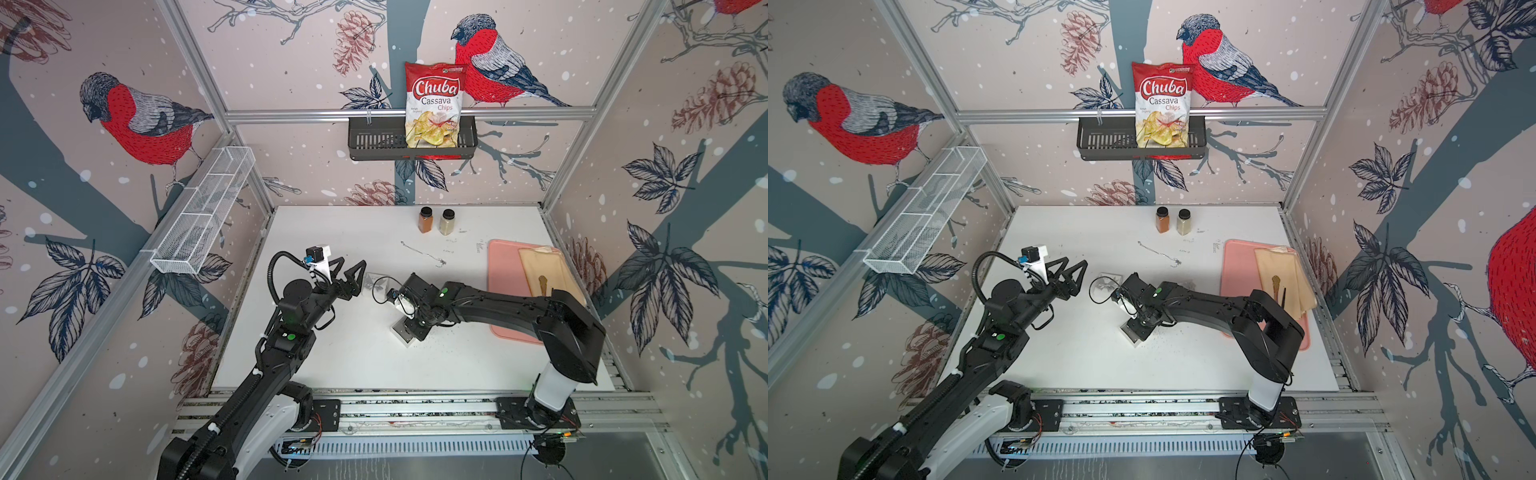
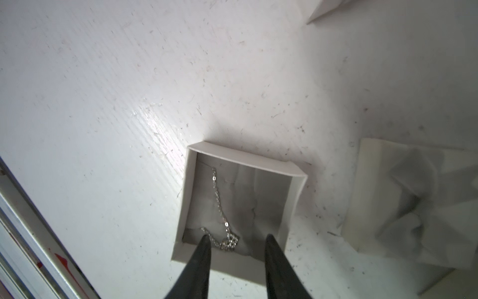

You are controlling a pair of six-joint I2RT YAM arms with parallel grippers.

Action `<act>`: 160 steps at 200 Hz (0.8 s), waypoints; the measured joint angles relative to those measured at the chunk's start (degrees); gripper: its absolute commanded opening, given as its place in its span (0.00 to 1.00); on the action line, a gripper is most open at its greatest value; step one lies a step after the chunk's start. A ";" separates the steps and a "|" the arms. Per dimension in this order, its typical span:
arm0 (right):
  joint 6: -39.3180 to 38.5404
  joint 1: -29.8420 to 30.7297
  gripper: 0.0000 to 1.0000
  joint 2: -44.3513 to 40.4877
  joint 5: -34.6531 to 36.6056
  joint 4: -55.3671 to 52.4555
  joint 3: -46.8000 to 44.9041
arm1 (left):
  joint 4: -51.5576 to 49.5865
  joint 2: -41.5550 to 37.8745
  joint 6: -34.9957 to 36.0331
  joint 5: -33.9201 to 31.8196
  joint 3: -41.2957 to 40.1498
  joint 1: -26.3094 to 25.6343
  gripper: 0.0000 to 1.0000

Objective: Take the necklace out of the lift-off lid jewelry box
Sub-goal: Take out the inner lining from the jewelry box.

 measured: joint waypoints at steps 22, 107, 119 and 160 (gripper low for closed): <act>-0.02 0.13 0.41 1.16 -0.44 0.68 0.00 | 0.00 -0.11 0.02 -0.17 -0.04 0.15 0.82; 0.07 0.31 0.34 5.95 0.61 2.97 0.26 | -0.20 -0.83 0.02 -0.15 -1.09 0.24 0.82; 0.07 0.33 0.30 6.36 1.03 3.23 0.37 | -0.20 -0.96 0.02 -0.17 -1.14 0.26 0.82; 0.09 -0.72 0.11 5.81 1.81 4.52 -0.46 | -0.39 -1.27 0.04 -0.15 -1.40 0.26 0.82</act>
